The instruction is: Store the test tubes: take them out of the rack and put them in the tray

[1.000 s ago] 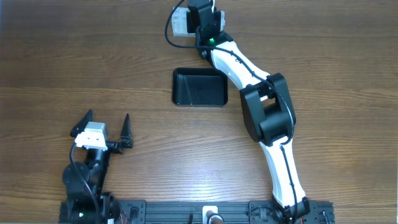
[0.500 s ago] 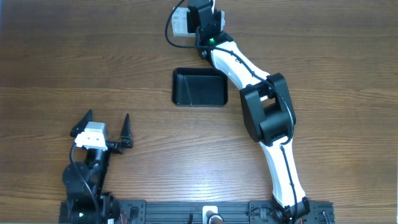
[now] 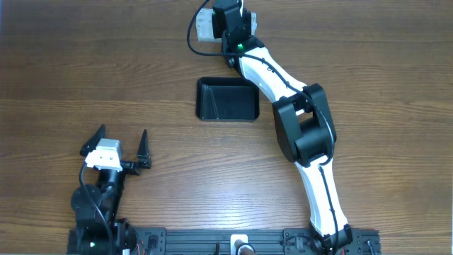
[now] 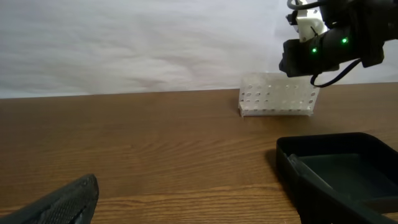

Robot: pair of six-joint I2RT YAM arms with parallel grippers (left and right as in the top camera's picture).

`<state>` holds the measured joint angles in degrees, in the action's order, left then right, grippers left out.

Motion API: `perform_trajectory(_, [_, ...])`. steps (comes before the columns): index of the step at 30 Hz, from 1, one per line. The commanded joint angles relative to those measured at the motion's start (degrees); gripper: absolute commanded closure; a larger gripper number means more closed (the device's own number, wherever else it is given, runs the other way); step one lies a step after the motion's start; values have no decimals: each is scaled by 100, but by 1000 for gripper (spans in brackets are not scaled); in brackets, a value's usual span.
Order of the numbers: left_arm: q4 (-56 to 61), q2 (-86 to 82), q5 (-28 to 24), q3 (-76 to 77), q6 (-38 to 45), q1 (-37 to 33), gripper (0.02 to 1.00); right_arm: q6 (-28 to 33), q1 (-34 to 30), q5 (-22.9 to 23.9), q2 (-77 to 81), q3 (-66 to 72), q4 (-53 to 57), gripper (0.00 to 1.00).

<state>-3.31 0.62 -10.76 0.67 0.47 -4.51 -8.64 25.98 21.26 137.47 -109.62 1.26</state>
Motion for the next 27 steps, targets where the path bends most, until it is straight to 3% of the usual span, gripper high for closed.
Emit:
perform_trajectory(1, [0,-28,-76,-33,81,26,18,210,94,284,-918,-140,114,871])
perform_trajectory(8, [0,-28,-76,-33,81,26,18,181,151,284,-2059,-140,654,882])
perform_trajectory(12, [0,-28,-76,-33,81,26,18,-487,304,210,-2684,-138,2015,888])
perform_trajectory(16, [0,-28,-76,-33,81,26,20,-1185,420,-352,-2817,-138,3414,901])
perform_trajectory(17, [0,-28,-76,-33,81,26,20,-1449,426,-914,-2769,-98,4092,906])
perform_trajectory(19, [0,-28,-76,-33,81,26,18,-1563,426,-1405,-2664,24,4631,932])
perform_trajectory(27, [0,-28,-76,-33,81,26,18,-2140,428,-1707,-2387,1263,4461,886])
